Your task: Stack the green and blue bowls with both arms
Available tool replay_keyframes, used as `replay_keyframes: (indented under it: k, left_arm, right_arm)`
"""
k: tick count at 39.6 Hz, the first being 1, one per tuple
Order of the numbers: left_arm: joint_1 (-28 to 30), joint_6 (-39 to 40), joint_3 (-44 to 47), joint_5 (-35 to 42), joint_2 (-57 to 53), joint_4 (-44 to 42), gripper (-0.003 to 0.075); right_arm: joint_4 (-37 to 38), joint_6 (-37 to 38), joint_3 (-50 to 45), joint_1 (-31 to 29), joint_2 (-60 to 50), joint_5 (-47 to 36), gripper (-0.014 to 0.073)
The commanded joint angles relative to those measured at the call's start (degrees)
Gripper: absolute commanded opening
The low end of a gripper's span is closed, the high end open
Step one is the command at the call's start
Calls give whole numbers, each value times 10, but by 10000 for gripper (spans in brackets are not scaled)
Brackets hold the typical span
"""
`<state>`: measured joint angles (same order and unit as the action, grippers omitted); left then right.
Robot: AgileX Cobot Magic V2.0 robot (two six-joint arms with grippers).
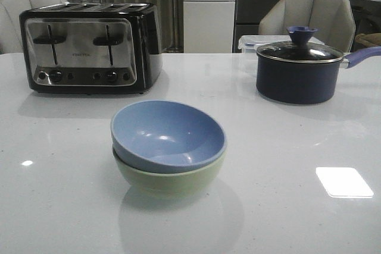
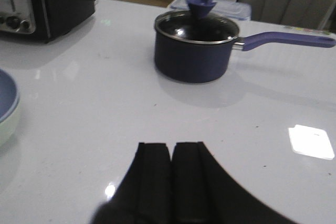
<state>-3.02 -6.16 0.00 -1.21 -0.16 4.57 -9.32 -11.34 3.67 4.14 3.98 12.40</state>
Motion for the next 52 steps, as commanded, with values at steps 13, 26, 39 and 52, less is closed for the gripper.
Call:
replay_keyframes:
  k: [13, 26, 39, 52]
  left_arm:
    - [-3, 6, 7, 51, -11, 6, 98]
    - [-3, 6, 7, 51, -11, 6, 98]
    - [-3, 6, 7, 51, -11, 6, 98]
    - [-3, 6, 7, 51, -11, 6, 98]
  right_arm:
    - [-4, -4, -50, -55, -56, -100, 58]
    - [24, 46, -50, -51, -57, -124, 58]
    - [93, 144, -50, -41, -57, -138, 58]
    - [93, 144, -50, -21, -57, -146, 58]
